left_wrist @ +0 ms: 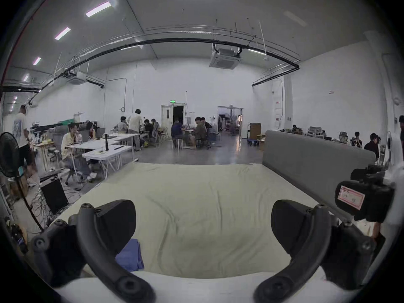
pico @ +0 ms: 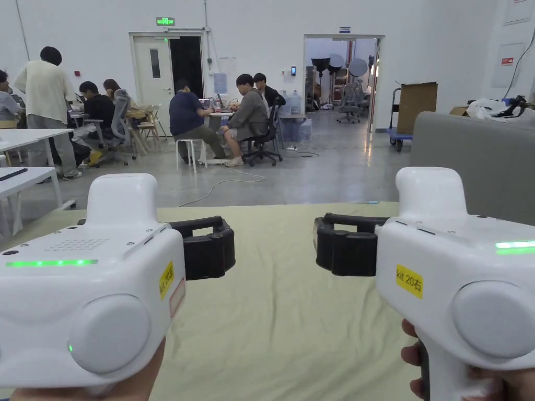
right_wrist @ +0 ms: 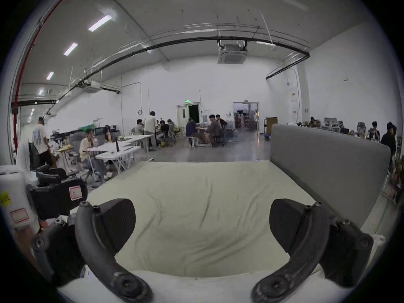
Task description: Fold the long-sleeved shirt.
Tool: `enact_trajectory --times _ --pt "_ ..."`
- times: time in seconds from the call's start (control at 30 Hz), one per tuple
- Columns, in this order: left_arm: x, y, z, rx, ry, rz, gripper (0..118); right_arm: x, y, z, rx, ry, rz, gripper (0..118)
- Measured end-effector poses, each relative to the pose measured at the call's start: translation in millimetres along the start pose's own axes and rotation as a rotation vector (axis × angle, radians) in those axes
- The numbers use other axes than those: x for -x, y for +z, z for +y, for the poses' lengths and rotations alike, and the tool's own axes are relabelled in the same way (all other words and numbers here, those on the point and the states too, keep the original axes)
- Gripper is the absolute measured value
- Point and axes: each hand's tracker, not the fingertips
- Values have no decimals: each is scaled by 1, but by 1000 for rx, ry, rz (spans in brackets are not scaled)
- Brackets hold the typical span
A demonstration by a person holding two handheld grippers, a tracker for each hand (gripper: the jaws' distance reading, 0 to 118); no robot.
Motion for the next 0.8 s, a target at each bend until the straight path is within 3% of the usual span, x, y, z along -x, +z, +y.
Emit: enact_trajectory --times 0.17,0.8 --pt "-2 5 2 -12 -2 -18 118 -2 0 -1 33 -58 70 118" --pt "1 14 9 2 9 -48 118 9 3 7 10 -12 37 118"
